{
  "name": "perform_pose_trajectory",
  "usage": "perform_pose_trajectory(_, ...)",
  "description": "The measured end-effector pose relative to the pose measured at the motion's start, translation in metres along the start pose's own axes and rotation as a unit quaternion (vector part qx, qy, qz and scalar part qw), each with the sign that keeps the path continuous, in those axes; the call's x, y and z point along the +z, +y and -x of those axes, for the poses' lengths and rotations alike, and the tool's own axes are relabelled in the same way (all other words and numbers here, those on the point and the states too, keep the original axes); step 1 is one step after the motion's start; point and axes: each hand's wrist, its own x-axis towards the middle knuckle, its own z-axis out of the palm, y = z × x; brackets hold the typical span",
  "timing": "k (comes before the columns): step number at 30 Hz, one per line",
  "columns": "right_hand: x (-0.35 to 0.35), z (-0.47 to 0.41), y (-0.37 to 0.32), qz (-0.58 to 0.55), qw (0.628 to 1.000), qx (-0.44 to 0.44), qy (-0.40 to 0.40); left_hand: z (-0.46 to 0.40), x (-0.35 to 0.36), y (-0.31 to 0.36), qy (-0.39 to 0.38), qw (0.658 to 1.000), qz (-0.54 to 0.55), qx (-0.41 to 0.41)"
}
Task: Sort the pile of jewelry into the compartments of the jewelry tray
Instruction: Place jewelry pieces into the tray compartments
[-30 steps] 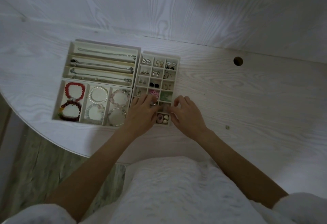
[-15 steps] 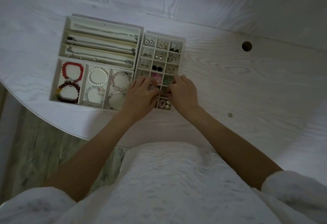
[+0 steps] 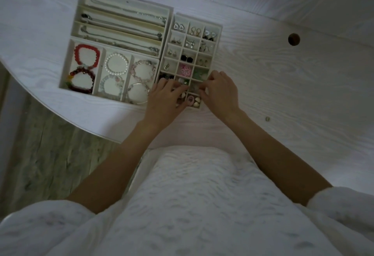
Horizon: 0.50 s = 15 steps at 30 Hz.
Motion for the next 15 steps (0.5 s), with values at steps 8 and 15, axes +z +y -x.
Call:
perform_pose_trajectory(8,0.004,-0.007,-0.009,0.004,1.000,0.001,-0.011,0.007,0.008,0.006,0.026,0.999,-0.009,-0.029)
perform_pose_trajectory(15,-0.002,-0.002,0.015,-0.058,0.993,-0.085,0.060,0.016,0.012,0.014,0.083,0.994,-0.012,-0.065)
